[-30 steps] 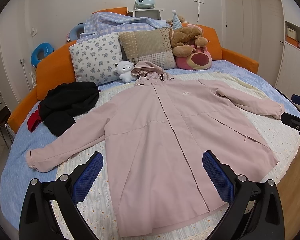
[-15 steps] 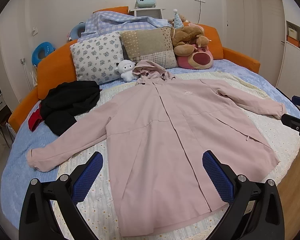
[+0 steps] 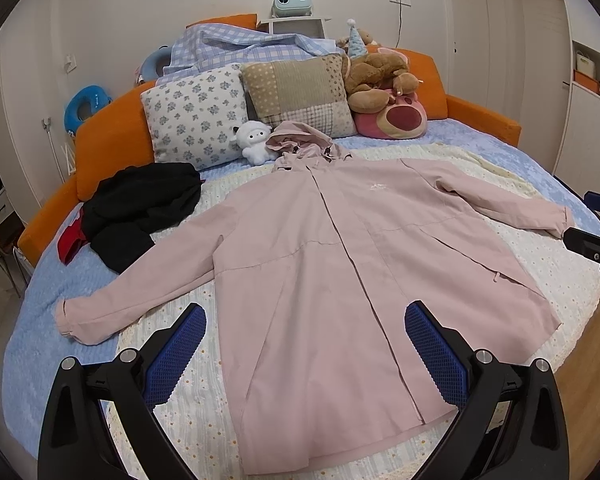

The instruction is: Fold large clothes

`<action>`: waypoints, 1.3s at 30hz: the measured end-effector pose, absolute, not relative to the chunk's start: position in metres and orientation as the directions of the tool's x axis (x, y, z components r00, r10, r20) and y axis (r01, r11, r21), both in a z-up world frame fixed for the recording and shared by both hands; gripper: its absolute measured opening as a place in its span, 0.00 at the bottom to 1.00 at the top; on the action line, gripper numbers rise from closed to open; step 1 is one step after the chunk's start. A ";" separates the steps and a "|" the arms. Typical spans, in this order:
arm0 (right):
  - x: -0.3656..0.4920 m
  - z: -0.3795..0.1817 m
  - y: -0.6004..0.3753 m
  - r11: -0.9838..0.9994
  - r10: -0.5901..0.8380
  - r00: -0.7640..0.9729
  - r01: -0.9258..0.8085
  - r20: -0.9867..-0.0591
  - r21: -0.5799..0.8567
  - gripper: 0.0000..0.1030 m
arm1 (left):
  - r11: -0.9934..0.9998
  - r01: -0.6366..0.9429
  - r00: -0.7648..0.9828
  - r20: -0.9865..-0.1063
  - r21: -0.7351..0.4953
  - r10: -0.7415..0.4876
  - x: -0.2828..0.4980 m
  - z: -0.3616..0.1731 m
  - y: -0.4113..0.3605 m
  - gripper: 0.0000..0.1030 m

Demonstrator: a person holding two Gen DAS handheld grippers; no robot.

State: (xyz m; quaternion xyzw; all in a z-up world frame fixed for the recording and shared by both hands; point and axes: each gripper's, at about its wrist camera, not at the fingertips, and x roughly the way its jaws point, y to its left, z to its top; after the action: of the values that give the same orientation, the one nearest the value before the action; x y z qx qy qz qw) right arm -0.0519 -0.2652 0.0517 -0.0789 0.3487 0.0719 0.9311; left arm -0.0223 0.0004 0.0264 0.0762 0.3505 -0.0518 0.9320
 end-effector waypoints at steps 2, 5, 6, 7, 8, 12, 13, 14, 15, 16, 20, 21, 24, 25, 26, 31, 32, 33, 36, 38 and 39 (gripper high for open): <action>-0.052 0.052 -0.265 0.977 0.077 0.747 -0.188 -0.660 -0.098 0.96 | 0.983 0.150 0.748 -0.662 0.105 -0.043 -0.023 0.026 0.001 0.98; -0.052 0.052 -0.266 0.978 0.081 0.746 -0.188 -0.661 -0.093 0.96 | 0.983 0.151 0.744 -0.666 0.105 -0.043 -0.020 0.026 0.001 0.98; -0.052 0.052 -0.265 0.978 0.079 0.746 -0.188 -0.661 -0.095 0.96 | 0.983 0.151 0.744 -0.667 0.106 -0.043 -0.020 0.027 0.001 0.98; -0.051 0.051 -0.265 0.977 0.080 0.746 -0.189 -0.662 -0.095 0.96 | 0.983 0.152 0.744 -0.666 0.107 -0.042 -0.020 0.027 0.001 0.98; -0.052 0.051 -0.266 0.978 0.079 0.747 -0.188 -0.660 -0.096 0.96 | 0.982 0.153 0.744 -0.667 0.110 -0.041 -0.020 0.027 0.000 0.98; -0.052 0.052 -0.266 0.978 0.078 0.748 -0.186 -0.659 -0.095 0.96 | 0.981 0.157 0.746 -0.665 0.116 -0.040 -0.018 0.026 0.000 0.98; -0.052 0.051 -0.267 0.979 0.077 0.750 -0.183 -0.657 -0.094 0.96 | 0.981 0.156 0.745 -0.666 0.118 -0.039 -0.017 0.027 -0.002 0.98; -0.051 0.050 -0.269 0.980 0.076 0.751 -0.177 -0.656 -0.090 0.96 | 0.981 0.155 0.745 -0.666 0.118 -0.037 -0.016 0.026 -0.002 0.98; -0.051 0.050 -0.271 0.981 0.076 0.752 -0.174 -0.655 -0.086 0.96 | 0.981 0.155 0.744 -0.667 0.118 -0.038 -0.016 0.026 -0.003 0.98; -0.050 0.049 -0.273 0.981 0.076 0.753 -0.172 -0.654 -0.085 0.96 | 0.982 0.154 0.741 -0.670 0.113 -0.040 -0.013 0.026 -0.004 0.98; -0.047 0.044 -0.287 0.986 0.067 0.752 -0.152 -0.656 -0.074 0.96 | 0.981 0.158 0.733 -0.679 0.112 -0.041 -0.001 0.025 -0.013 0.98; -0.045 0.044 -0.291 0.987 0.062 0.753 -0.144 -0.655 -0.071 0.96 | 0.981 0.159 0.732 -0.680 0.114 -0.040 0.001 0.025 -0.016 0.98; -0.042 0.041 -0.305 0.989 0.057 0.754 -0.130 -0.654 -0.063 0.96 | 0.979 0.167 0.729 -0.684 0.119 -0.041 0.009 0.023 -0.025 0.98; -0.040 0.039 -0.310 0.990 0.062 0.753 -0.129 -0.656 -0.055 0.96 | 0.979 0.169 0.726 -0.686 0.118 -0.043 0.014 0.022 -0.028 0.98; -0.037 0.039 -0.317 0.990 0.070 0.751 -0.131 -0.657 -0.044 0.96 | 0.978 0.172 0.722 -0.691 0.115 -0.045 0.019 0.020 -0.033 0.98; -0.027 0.033 -0.348 0.993 0.068 0.763 -0.116 -0.643 -0.033 0.96 | 0.973 0.200 0.702 -0.710 0.117 -0.059 0.043 0.010 -0.061 0.98; -0.024 0.031 -0.360 0.995 0.056 0.770 -0.097 -0.636 -0.030 0.96 | 0.970 0.209 0.699 -0.713 0.121 -0.062 0.049 0.008 -0.069 0.98; -0.022 0.031 -0.370 0.996 0.052 0.776 -0.087 -0.628 -0.025 0.96 | 0.967 0.220 0.696 -0.715 0.126 -0.065 0.055 0.006 -0.078 0.98; -0.012 0.026 -0.407 0.999 0.040 0.777 -0.035 -0.629 0.020 0.96 | 0.952 0.272 0.686 -0.722 0.142 -0.088 0.076 -0.002 -0.109 0.98; -0.003 0.022 -0.438 0.998 0.041 0.769 0.003 -0.638 0.068 0.96 | 0.936 0.331 0.674 -0.724 0.119 -0.147 0.099 -0.011 -0.134 0.98; 0.002 0.020 -0.455 0.996 0.032 0.765 0.032 -0.643 0.087 0.95 | 0.931 0.350 0.667 -0.726 0.107 -0.167 0.106 -0.015 -0.142 0.98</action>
State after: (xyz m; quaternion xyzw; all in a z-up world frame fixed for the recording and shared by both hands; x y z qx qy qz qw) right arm 0.0019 -0.4555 0.0200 0.0466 0.3426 0.0000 0.9383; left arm 0.1055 -0.1420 -0.0147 0.1193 0.3821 -0.1427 0.9052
